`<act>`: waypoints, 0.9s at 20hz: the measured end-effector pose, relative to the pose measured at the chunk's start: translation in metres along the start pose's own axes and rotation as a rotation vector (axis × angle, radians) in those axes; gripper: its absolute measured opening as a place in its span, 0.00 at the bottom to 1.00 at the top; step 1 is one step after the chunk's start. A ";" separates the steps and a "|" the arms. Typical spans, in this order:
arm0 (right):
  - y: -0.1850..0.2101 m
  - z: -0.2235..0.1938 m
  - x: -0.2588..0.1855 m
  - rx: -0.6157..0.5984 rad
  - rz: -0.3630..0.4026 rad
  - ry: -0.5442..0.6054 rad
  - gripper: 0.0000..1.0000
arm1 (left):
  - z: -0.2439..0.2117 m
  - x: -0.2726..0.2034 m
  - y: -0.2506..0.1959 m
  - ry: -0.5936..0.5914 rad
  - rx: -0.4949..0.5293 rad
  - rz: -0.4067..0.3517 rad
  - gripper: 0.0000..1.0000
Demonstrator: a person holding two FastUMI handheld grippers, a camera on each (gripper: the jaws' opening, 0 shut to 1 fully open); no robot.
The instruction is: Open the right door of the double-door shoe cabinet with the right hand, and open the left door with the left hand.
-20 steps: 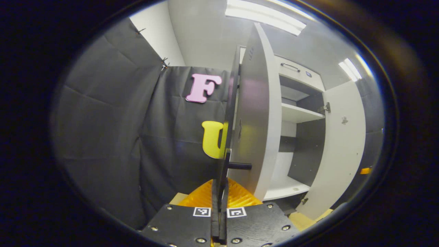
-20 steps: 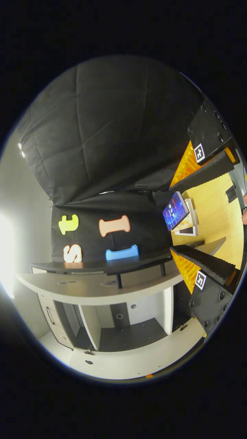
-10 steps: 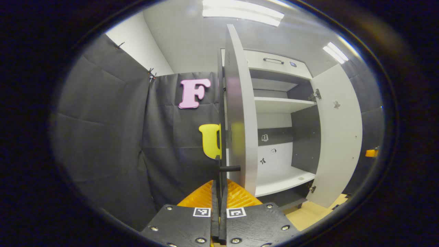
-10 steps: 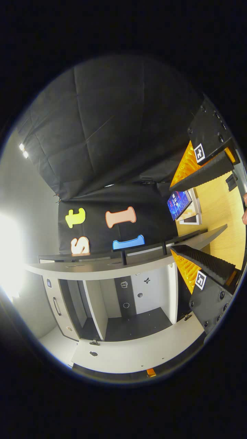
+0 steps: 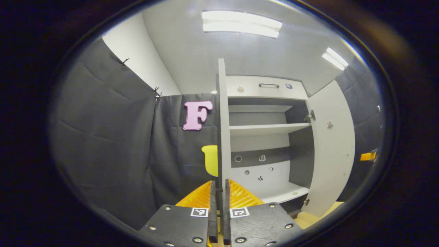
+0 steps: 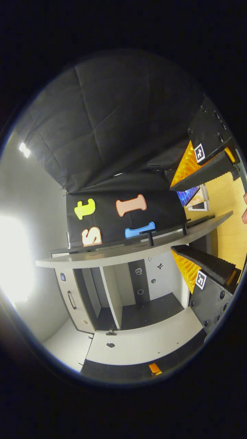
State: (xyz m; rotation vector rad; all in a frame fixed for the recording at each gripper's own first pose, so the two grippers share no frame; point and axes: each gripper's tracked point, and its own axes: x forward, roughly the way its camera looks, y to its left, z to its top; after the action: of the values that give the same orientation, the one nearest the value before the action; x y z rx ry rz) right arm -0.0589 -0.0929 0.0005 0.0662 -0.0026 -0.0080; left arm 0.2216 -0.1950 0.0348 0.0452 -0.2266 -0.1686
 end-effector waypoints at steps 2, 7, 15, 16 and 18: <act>0.014 0.000 -0.001 0.000 0.036 0.007 0.98 | -0.003 -0.005 -0.001 0.012 0.012 0.001 0.41; 0.044 0.003 0.001 -0.036 0.098 -0.017 0.98 | -0.013 -0.018 0.006 0.058 0.122 -0.002 0.93; 0.109 -0.032 -0.003 -0.086 0.208 0.018 0.98 | -0.030 -0.031 -0.012 0.112 0.099 -0.049 0.94; 0.114 -0.035 -0.005 -0.091 0.219 0.028 0.98 | -0.032 -0.032 -0.011 0.118 0.102 -0.044 0.94; 0.124 -0.037 -0.005 -0.087 0.238 0.018 0.98 | -0.034 -0.032 -0.010 0.123 0.104 -0.038 0.92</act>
State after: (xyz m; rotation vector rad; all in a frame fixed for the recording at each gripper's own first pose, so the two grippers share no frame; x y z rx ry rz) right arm -0.0630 0.0336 -0.0283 -0.0209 0.0083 0.2301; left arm 0.1968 -0.1984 -0.0059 0.1628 -0.1116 -0.1909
